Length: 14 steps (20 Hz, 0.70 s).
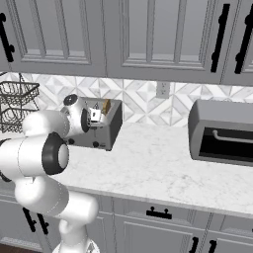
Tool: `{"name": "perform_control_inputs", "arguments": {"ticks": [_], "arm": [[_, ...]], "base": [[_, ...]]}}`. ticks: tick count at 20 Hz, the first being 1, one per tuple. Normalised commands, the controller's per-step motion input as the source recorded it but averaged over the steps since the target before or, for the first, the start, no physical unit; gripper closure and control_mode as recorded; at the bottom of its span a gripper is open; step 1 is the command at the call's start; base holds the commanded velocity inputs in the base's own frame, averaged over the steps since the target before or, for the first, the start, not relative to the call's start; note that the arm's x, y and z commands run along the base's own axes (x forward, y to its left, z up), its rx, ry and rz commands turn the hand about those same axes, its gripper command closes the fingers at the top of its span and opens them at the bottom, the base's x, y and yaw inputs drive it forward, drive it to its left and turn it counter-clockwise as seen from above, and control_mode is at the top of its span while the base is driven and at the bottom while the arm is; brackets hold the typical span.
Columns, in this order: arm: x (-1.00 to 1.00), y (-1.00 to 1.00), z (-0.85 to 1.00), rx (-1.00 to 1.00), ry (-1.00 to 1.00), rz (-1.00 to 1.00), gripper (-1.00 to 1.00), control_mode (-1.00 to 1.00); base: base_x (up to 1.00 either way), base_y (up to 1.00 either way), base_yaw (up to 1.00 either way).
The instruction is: Start the toaster. Once the lever pops up, take the bread to the plate on the dining counter.
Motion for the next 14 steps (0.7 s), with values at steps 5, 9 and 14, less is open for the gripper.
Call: {"name": "perform_control_inputs", "arguments": {"ticks": [5,9,14], "arm": [[0.19,0.0,-0.16,0.0,-0.01,0.0,-1.0,-1.0],[0.06,0.0,-0.08,0.0,-0.01,0.0,1.0,-1.0],[0.0,0.0,0.0,0.0,0.0,0.0,1.0,-1.0]], "base": [[0.0,0.0,0.0],[0.0,0.0,0.0],[0.0,0.0,0.0]]}}
